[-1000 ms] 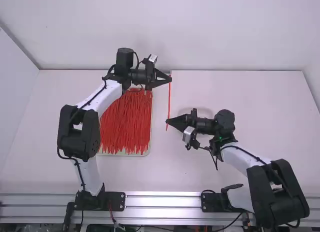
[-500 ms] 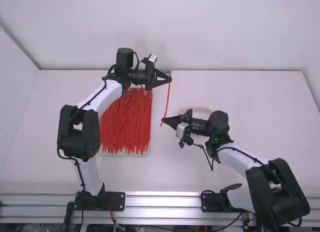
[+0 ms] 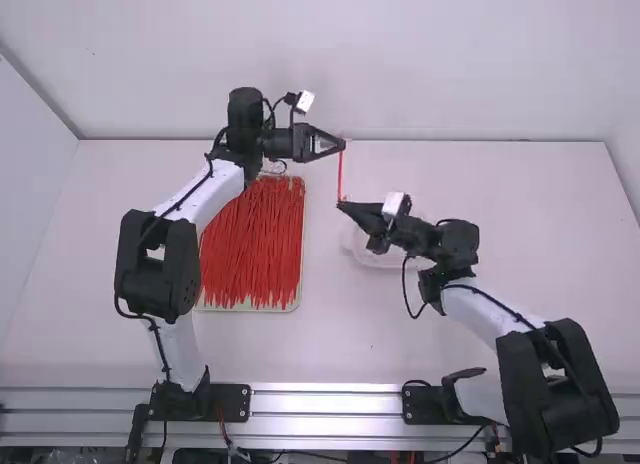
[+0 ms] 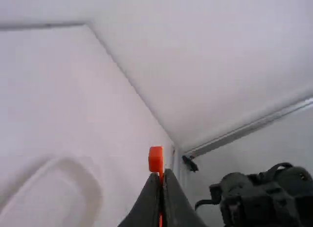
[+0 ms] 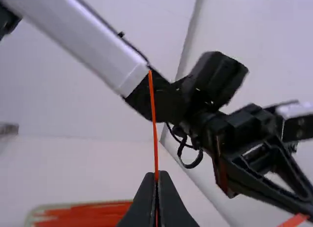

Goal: Fasten the cable tie

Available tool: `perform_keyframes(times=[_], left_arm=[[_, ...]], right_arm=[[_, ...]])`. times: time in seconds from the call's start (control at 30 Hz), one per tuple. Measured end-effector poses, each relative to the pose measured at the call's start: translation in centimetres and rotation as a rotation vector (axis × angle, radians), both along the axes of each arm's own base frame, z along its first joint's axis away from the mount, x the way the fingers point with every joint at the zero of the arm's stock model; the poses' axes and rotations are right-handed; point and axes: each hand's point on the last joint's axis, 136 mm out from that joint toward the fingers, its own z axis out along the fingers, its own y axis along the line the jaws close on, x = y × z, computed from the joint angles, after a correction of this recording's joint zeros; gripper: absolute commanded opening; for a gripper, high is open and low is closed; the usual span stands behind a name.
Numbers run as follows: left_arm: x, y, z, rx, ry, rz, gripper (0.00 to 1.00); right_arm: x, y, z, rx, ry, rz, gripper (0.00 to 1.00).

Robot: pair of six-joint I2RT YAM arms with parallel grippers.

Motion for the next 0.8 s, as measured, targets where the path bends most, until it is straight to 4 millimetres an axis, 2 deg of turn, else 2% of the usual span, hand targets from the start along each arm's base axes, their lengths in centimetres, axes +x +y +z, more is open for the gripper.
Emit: perform_keyframes(times=[0.23, 0.43, 0.8], left_arm=[[-1.3, -0.1, 2.9, -0.043, -0.335, -0.086, 0.02], [-2.7, -0.1, 3.6, -0.056, -0.559, -0.166, 0.02], [-4.0, 0.0, 3.4, -0.067, -0.847, -0.241, 0.02]], right_arm=[[0.7, 0.2, 1.4, 0.102, 0.255, 0.057, 0.0], [1.8, 0.6, 0.8, 0.134, 0.511, 0.085, 0.0], [2.6, 0.6, 0.7, 0.191, 0.76, 0.113, 0.0]])
